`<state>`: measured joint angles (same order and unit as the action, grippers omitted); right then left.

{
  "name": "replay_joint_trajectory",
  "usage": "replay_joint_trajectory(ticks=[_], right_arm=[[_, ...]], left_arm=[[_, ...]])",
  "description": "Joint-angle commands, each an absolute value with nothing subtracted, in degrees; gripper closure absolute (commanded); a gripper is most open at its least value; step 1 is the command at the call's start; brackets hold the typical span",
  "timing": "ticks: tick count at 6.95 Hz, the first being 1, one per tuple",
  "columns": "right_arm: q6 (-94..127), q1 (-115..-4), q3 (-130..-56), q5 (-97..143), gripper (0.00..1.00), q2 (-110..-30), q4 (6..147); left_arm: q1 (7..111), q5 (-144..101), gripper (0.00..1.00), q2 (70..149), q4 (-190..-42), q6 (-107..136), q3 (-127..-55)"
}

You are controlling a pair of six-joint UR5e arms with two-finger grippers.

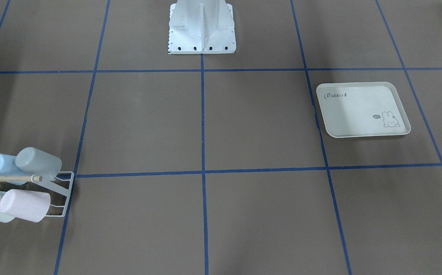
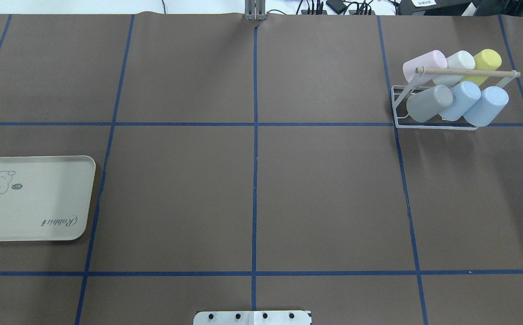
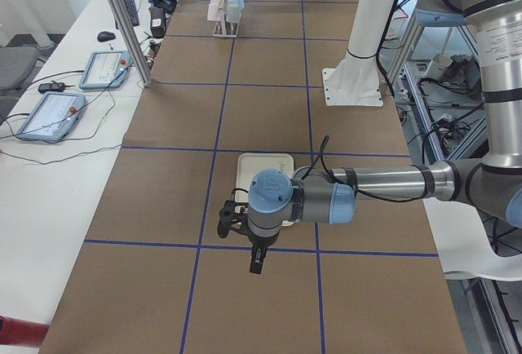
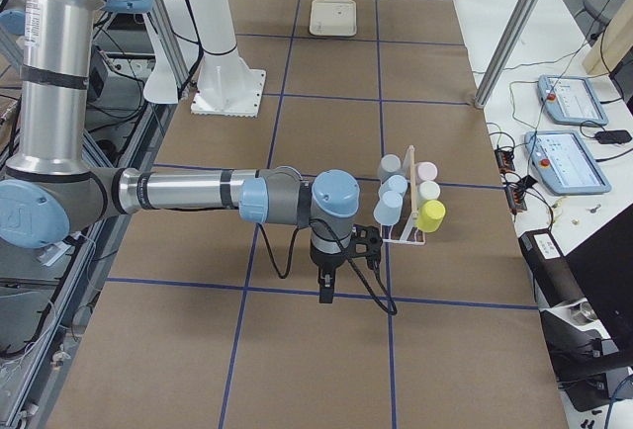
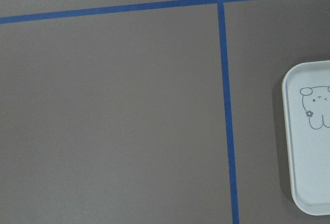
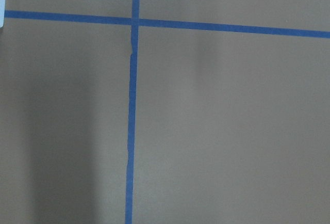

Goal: Transfer IKEA cup to right arm and place on rack

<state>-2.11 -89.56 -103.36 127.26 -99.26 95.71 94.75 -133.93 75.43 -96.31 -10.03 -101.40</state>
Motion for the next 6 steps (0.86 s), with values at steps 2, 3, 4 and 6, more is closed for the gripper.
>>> replay_joint_trajectory(ticks=[2,3,4,6], right_arm=[[-2.2,-89.6,-103.4,127.4,0.01,-99.2,95.7],[-2.2,-89.6,-103.4,127.4,0.01,-99.2,95.7],[-2.2,-89.6,-103.4,127.7,0.00,-99.2,95.7],[-2.2,-89.6,-103.4,128.1,0.00,-99.2,95.6]], left_arm=[[94.7,-133.9,0.00,75.0,-96.9,-9.9,-101.2],[94.7,-133.9,0.00,75.0,-96.9,-9.9,-101.2],[94.7,-133.9,0.00,75.0,-96.9,-9.9,-101.2],[94.7,-134.0,0.00,75.0,-96.9,-9.9,-101.2]])
